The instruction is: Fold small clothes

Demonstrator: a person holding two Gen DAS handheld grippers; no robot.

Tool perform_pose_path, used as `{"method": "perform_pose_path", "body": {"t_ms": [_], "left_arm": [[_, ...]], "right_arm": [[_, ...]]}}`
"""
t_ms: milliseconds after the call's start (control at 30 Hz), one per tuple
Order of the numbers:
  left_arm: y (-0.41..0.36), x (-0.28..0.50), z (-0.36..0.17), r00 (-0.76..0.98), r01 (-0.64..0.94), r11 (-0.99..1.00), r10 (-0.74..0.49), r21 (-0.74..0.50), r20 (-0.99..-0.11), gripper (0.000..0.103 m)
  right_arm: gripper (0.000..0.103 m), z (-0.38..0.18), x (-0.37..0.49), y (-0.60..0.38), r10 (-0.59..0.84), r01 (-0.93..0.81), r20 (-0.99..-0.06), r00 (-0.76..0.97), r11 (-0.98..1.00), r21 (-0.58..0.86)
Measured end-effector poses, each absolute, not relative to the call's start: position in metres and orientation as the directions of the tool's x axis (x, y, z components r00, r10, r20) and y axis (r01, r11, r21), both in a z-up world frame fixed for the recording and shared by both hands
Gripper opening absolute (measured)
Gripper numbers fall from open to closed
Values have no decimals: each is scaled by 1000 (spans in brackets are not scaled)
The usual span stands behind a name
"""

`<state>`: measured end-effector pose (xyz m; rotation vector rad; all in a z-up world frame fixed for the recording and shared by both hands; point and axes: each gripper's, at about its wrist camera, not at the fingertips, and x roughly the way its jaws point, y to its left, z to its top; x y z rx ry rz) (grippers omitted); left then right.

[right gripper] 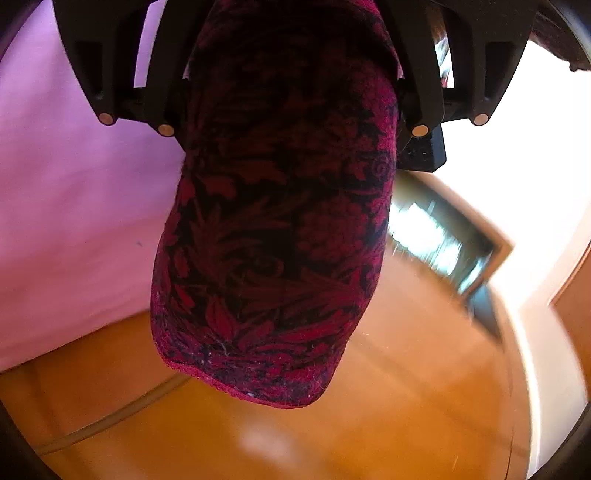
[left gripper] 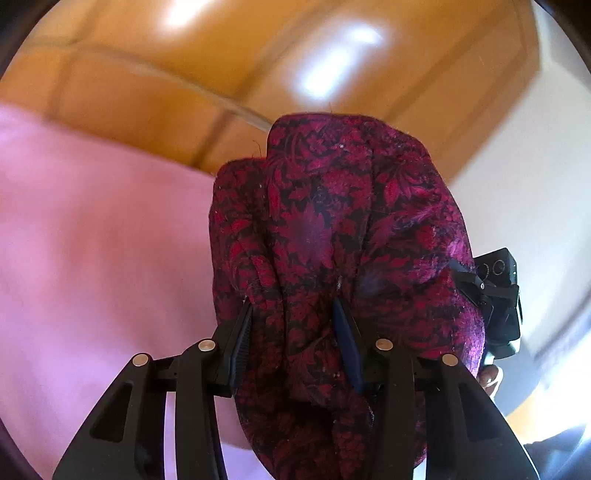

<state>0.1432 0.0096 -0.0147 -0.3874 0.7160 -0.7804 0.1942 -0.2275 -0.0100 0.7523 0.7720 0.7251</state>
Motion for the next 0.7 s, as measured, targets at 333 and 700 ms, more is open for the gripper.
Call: {"method": "perform_pose_path", "body": {"t_ms": [333, 700], "left_arm": [[-180, 195, -49, 368, 612, 732, -599, -300, -711, 40], [-170, 147, -42, 541, 567, 814, -482, -124, -689, 39]], "right_arm": [[85, -104, 162, -353, 570, 99, -535, 624, 622, 777], [63, -4, 148, -323, 278, 73, -609, 742, 871, 486]]}}
